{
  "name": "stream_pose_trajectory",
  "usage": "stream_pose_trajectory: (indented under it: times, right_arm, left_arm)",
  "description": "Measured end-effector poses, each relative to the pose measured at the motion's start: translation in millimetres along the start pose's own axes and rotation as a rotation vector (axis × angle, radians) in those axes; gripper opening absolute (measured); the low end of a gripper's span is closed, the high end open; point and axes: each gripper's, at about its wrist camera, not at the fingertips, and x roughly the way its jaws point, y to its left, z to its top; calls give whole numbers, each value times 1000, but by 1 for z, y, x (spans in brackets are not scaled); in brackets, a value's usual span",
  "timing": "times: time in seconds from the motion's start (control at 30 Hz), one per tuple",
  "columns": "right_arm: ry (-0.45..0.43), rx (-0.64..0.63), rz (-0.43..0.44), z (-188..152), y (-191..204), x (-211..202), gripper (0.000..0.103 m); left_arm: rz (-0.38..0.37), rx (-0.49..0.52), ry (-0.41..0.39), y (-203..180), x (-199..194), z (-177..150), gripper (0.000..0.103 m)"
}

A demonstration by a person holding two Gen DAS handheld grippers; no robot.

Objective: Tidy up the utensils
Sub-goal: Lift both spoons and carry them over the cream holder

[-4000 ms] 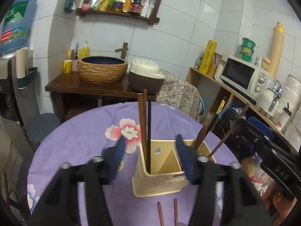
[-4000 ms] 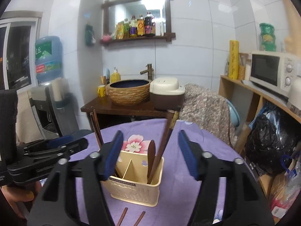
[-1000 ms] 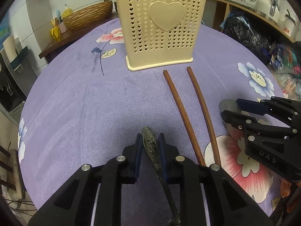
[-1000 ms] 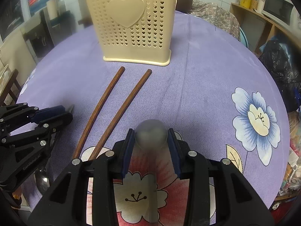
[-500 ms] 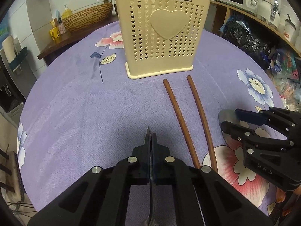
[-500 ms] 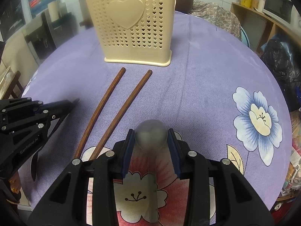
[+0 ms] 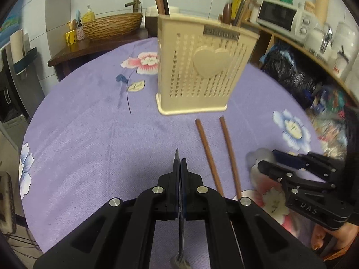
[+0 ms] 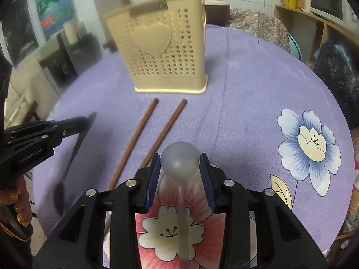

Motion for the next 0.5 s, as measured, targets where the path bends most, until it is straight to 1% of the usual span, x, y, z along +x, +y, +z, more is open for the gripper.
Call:
stream_pose_trajectory:
  times: [0.1, 0.23, 0.37, 0.5]
  right_arm:
    - [-60, 22, 49, 5, -1, -23, 37]
    - [-133, 56, 123, 13, -4, -53, 37]
    - [-185, 66, 163, 20, -4, -74, 37]
    - [-214, 61, 166, 25, -3, -86, 37]
  left_arm:
    - [-34, -16, -81, 2, -28, 9, 3]
    - [-90, -37, -160, 3, -59, 18, 3]
    - [-97, -29, -218, 4, -79, 27, 3]
    - [-96, -34, -251, 7, -86, 32, 3]
